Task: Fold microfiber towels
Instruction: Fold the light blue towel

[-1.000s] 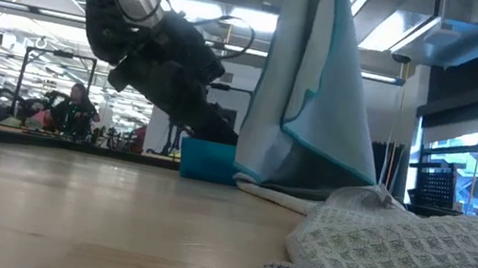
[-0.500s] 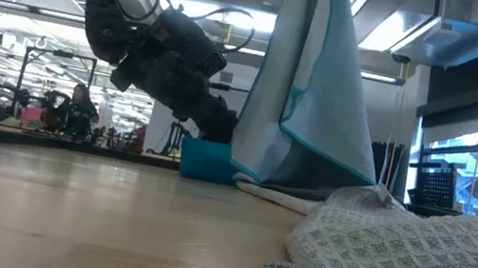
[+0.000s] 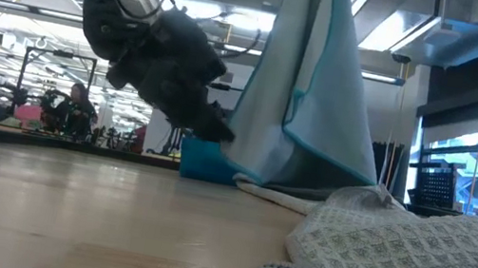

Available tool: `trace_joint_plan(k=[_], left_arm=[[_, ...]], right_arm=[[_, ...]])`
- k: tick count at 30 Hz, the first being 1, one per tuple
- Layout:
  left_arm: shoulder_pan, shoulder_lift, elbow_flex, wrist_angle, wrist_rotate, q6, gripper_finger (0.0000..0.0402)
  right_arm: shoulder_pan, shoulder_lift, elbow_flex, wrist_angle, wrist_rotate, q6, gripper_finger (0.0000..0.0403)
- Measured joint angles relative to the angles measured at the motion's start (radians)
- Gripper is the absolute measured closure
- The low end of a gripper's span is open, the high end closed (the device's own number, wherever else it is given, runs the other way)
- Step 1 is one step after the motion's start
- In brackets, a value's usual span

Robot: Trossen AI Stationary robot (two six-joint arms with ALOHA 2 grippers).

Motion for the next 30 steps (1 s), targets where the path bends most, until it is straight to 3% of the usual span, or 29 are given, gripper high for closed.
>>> trace_joint_plan(k=[8,15,18,23,30], left_arm=[[0.057,-0.006,0.000,-0.094,-0.024,-0.002,0.0392],[0.085,-0.091,-0.001,-0.195,-0.032,-0.002,0.0401],[0.093,-0.203,0.000,-0.308,-0.082,0.023,0.0401],[0.083,-0.442,0.000,-0.583,-0.261,0.075,0.0401],[0.040,-0.795,0.000,-0.860,-0.471,0.057,0.0401]], right_arm=[[0.000,0.000,0.000,-0.040,0.000,0.032,0.0395],[0.000,0.000,0.000,-0.080,0.001,0.080,0.0395],[0.000,0.000,0.000,-0.129,0.001,0.131,0.0395],[0.000,0.000,-0.030,-0.192,-0.002,0.264,0.0395],[-0.042,0.000,-0.101,-0.134,-0.090,0.338,0.0395]])
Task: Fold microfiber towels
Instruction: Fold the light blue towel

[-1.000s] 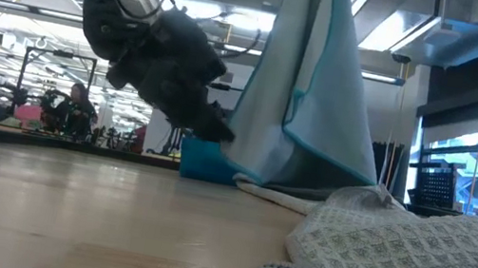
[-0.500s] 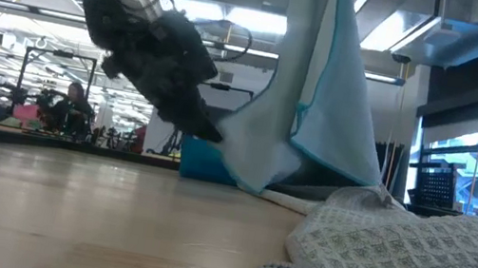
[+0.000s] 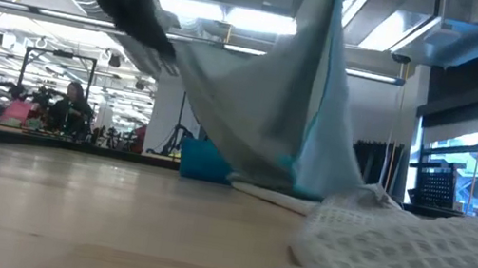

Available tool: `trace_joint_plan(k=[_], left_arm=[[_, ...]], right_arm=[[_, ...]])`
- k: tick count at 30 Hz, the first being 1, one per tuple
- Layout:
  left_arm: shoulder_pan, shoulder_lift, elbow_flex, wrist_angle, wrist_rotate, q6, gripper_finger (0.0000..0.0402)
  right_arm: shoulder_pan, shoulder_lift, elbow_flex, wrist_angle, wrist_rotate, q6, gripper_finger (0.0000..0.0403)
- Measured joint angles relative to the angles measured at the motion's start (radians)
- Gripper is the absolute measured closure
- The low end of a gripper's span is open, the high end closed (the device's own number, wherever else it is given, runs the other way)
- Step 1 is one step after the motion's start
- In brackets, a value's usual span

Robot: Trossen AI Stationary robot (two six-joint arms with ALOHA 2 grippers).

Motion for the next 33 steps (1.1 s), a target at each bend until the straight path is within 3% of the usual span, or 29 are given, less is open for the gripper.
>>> trace_joint_plan(k=[5,12,16,20,24,29,31,33], left_arm=[[-0.046,-0.236,0.000,-0.136,-0.140,-0.028,0.0401],[-0.097,-0.490,0.000,-0.196,-0.308,-0.118,0.0401],[-0.123,-0.584,0.000,-0.212,-0.309,-0.160,0.0401],[-0.143,-0.629,0.001,-0.243,-0.307,-0.214,0.0401],[-0.168,-0.635,0.058,-0.298,-0.255,-0.263,0.0401],[-0.199,-0.636,0.152,-0.311,-0.178,-0.287,0.0401],[-0.205,-0.636,0.186,-0.360,-0.183,-0.309,0.0401],[-0.206,-0.636,0.210,-0.433,-0.206,-0.330,0.0401]], right_arm=[[-0.066,0.000,-0.027,0.112,-0.076,-0.074,0.0395],[-0.137,-0.003,-0.027,0.321,-0.158,-0.280,0.0395],[-0.188,-0.003,-0.027,0.322,-0.316,-0.271,0.0395],[-0.254,0.003,-0.027,0.266,-0.542,-0.202,0.0395],[-0.290,0.001,-0.027,0.270,-0.637,-0.186,0.0395],[-0.341,-0.003,-0.027,0.332,-0.926,-0.198,0.0395],[-0.357,-0.004,-0.027,0.324,-0.905,-0.197,0.0395],[-0.370,-0.004,-0.027,0.289,-0.814,-0.209,0.0395]])
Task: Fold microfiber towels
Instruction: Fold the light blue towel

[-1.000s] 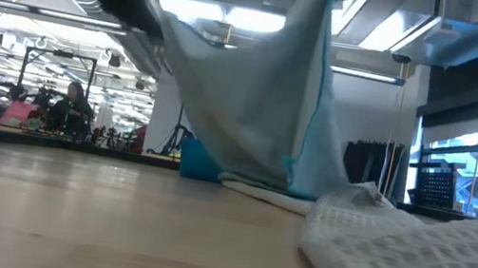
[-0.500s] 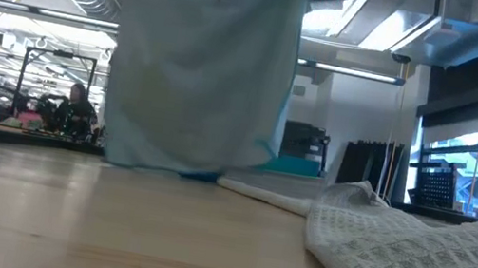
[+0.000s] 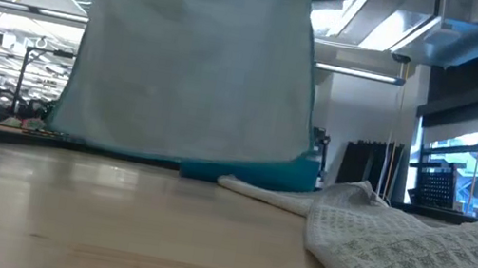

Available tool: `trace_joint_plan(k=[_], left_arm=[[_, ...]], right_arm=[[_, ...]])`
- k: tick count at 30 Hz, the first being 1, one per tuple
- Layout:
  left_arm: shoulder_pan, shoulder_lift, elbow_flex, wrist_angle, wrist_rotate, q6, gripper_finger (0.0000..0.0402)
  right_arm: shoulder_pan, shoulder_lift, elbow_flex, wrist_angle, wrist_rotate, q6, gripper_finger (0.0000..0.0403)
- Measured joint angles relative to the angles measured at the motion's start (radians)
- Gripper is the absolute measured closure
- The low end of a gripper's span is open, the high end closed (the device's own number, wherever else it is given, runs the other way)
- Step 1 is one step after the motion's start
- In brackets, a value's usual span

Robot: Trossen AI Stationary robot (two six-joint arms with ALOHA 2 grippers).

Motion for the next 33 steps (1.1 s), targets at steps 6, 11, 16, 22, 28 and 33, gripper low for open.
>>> trace_joint_plan(k=[6,11,16,22,28,33], left_arm=[[0.000,0.001,0.014,-0.165,-0.081,-0.082,0.0401],[0.000,0.001,0.014,-0.219,-0.073,-0.169,0.0401],[0.000,0.001,0.014,-0.228,-0.023,-0.200,0.0401],[0.000,0.001,0.022,-0.246,-0.184,-0.157,0.0401],[0.000,0.011,0.098,-0.342,-0.335,-0.124,0.0401],[0.000,0.011,0.155,-0.338,-0.243,-0.125,0.0401]], right_arm=[[-0.029,0.005,-0.007,-0.009,0.083,-0.010,0.0395],[-0.040,0.007,-0.096,0.087,-0.045,-0.006,0.0395],[-0.048,0.007,-0.224,0.276,-0.194,0.000,0.0395],[-0.102,0.016,-0.307,0.540,-0.124,-0.138,0.0395],[-0.207,0.052,-0.264,0.663,-0.213,-0.156,0.0395],[-0.205,0.082,-0.246,0.634,-0.389,-0.078,0.0395]])
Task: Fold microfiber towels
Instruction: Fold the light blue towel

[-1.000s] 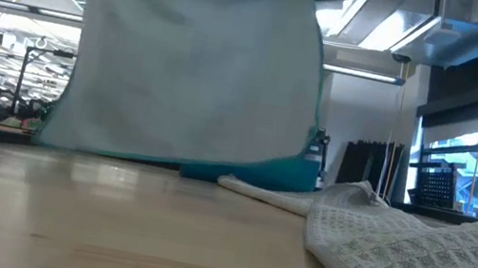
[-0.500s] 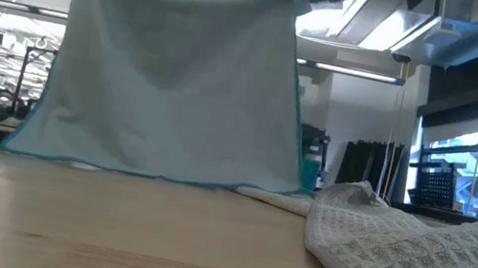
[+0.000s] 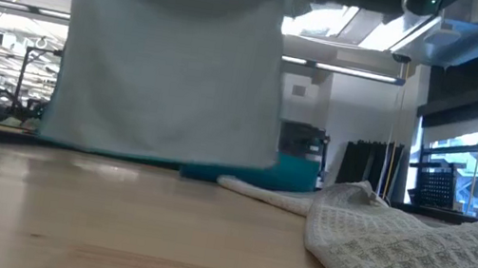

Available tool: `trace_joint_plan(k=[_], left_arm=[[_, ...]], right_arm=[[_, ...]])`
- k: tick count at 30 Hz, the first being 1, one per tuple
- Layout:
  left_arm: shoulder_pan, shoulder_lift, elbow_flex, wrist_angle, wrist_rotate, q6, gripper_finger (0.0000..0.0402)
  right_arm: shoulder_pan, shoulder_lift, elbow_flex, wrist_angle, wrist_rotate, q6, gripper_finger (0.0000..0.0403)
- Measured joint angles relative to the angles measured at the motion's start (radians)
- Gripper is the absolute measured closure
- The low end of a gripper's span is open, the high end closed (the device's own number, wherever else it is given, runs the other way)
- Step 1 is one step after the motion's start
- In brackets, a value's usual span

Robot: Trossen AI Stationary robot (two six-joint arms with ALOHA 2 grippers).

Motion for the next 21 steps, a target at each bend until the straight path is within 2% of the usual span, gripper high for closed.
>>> trace_joint_plan(k=[3,7,14,16,21], left_arm=[[0.000,0.000,0.003,-0.012,0.121,-0.035,0.0401],[0.000,-0.001,-0.020,-0.088,0.305,-0.151,0.0401],[0.000,-0.032,-0.217,-0.118,0.654,-0.307,0.0401],[-0.001,-0.048,-0.286,-0.097,0.733,-0.320,0.0401],[0.000,-0.095,-0.455,-0.037,0.819,-0.368,0.0401]], right_arm=[[0.059,0.028,-0.001,-0.124,-0.076,-0.004,0.0395],[0.181,0.053,-0.002,-0.298,-0.072,-0.024,0.0395],[0.394,0.067,-0.023,-0.386,-0.075,0.120,0.0395],[0.441,0.074,-0.052,-0.389,-0.040,0.152,0.0395],[0.496,0.090,-0.152,-0.331,0.095,0.240,0.0395]])
